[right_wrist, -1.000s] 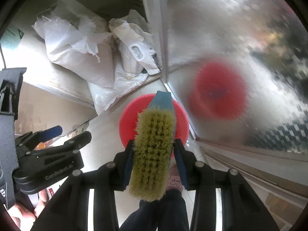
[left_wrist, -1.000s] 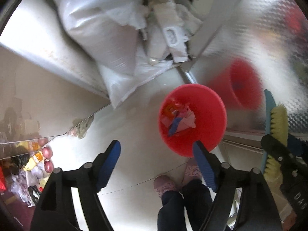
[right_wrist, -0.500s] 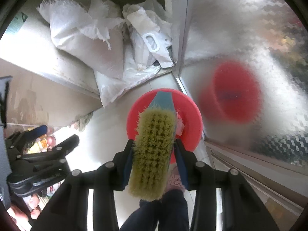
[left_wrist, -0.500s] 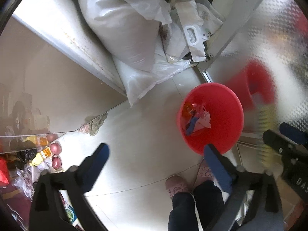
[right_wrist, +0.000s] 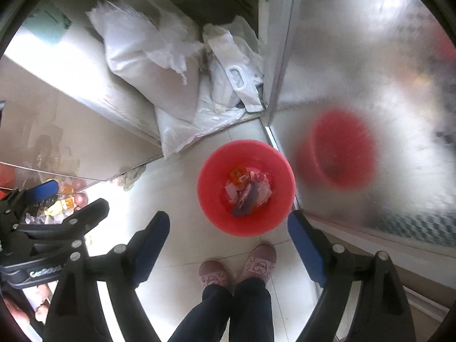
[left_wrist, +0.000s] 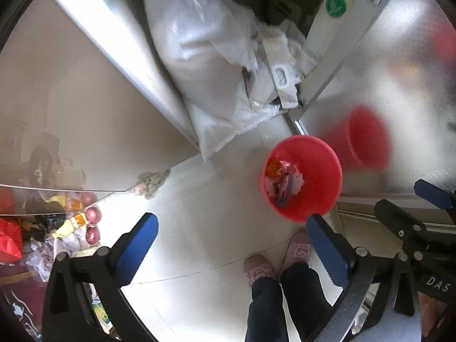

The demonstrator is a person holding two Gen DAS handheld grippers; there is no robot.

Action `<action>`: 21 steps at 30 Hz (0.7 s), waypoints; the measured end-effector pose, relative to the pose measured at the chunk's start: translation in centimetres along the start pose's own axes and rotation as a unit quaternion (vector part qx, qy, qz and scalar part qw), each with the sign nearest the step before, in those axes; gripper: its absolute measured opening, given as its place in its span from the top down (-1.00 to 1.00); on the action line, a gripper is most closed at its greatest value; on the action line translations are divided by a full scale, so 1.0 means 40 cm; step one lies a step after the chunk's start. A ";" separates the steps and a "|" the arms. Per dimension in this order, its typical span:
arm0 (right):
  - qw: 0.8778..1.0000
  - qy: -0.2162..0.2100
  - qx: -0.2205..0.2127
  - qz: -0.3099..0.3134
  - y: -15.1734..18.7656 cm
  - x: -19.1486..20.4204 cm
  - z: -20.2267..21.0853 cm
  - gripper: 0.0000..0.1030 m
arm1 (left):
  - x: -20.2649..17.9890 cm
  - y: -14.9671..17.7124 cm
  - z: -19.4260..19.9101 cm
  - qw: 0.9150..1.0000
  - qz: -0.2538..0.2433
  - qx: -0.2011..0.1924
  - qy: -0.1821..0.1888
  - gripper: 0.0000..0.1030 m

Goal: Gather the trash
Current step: 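Raise both tools back up to the counter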

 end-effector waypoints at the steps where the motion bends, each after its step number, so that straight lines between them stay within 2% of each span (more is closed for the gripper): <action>1: 1.000 -0.002 -0.003 0.001 -0.001 0.009 0.030 -0.75 | 0.008 -0.002 0.032 1.000 0.002 -0.005 -0.001 -1.00; 5: 1.000 -0.004 -0.013 0.005 -0.014 0.041 0.157 -0.89 | 0.040 -0.011 0.179 1.000 0.009 -0.024 -0.005 -1.00; 13: 0.998 -0.002 -0.063 0.014 -0.051 0.085 0.467 -0.94 | 0.065 -0.040 0.495 0.997 0.006 -0.079 0.006 -1.00; 21: 0.993 0.021 -0.115 0.018 -0.068 0.107 0.716 -0.97 | 0.047 -0.058 0.714 0.993 -0.017 -0.113 0.013 -1.00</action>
Point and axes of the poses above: each gripper's, at about its wrist camera, not at the fingertips, and z roughly against the way its jaws point, x to its left, y to its underside, the point moved 8 cm from there along -z, roughly the way its jaws point, and after that the axes turned 3 degrees about z, right-handed, at the moved point
